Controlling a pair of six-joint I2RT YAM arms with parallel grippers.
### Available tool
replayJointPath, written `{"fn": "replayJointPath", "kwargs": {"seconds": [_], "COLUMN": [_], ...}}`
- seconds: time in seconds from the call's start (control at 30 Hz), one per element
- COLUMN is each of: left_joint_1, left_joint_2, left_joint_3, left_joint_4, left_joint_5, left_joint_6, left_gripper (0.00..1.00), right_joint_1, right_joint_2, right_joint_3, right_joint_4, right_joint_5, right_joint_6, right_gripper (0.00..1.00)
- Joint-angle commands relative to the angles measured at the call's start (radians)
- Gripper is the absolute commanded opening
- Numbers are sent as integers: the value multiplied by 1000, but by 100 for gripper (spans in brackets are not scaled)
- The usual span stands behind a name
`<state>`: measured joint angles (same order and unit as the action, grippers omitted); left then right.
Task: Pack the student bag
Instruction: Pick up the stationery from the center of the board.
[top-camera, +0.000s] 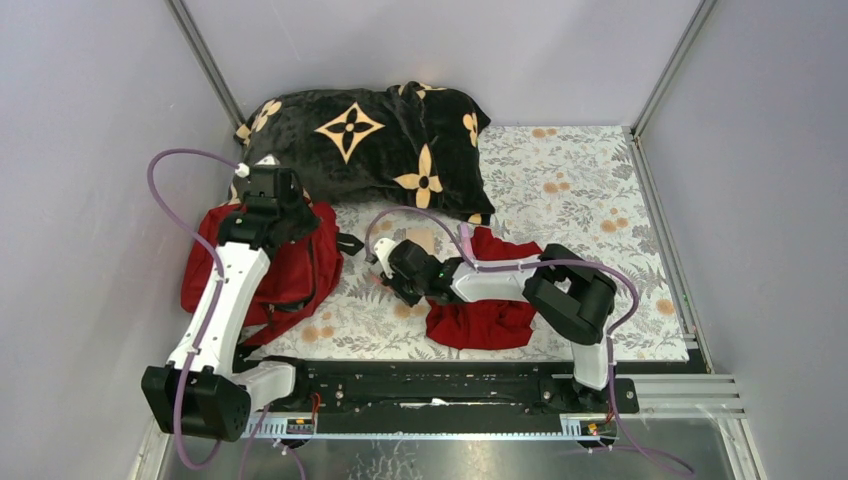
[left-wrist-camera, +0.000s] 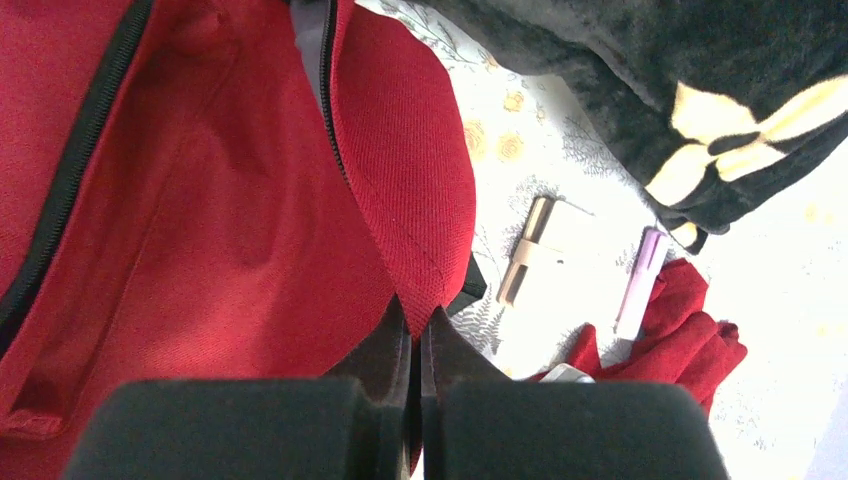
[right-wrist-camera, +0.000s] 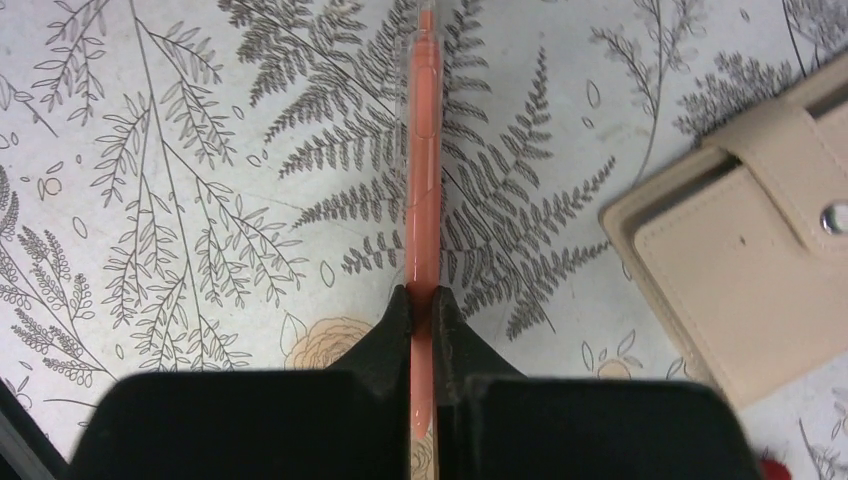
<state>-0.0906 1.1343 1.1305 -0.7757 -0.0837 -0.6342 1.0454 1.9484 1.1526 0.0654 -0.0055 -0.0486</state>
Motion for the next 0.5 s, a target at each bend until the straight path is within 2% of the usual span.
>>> {"fn": "replayJointPath", "kwargs": {"seconds": [0.0, 0.23, 0.37, 0.47], "left_joint_1": [-46, -203, -294, -299], "left_joint_2": [17, 64, 66, 84], "left_joint_3": [-8, -49, -63, -51], "left_joint_4": [155, 195, 240, 239], "left_joint_5": [79, 64, 37, 47], "left_joint_6": [-14, -92, -128, -124], "left_gripper": [0, 0, 0, 0], "right_joint_1": [6, 4, -13, -33], "right_joint_2": [-32, -202, -341, -457], "right_joint_3": [-82, -226, -286, -344], "right_joint_4": [-109, -84, -25, 74], "right_joint_5": [126, 243, 226, 186], "right_joint_6": [98, 218, 320, 402], "right_gripper": [0, 0, 0, 0]}}
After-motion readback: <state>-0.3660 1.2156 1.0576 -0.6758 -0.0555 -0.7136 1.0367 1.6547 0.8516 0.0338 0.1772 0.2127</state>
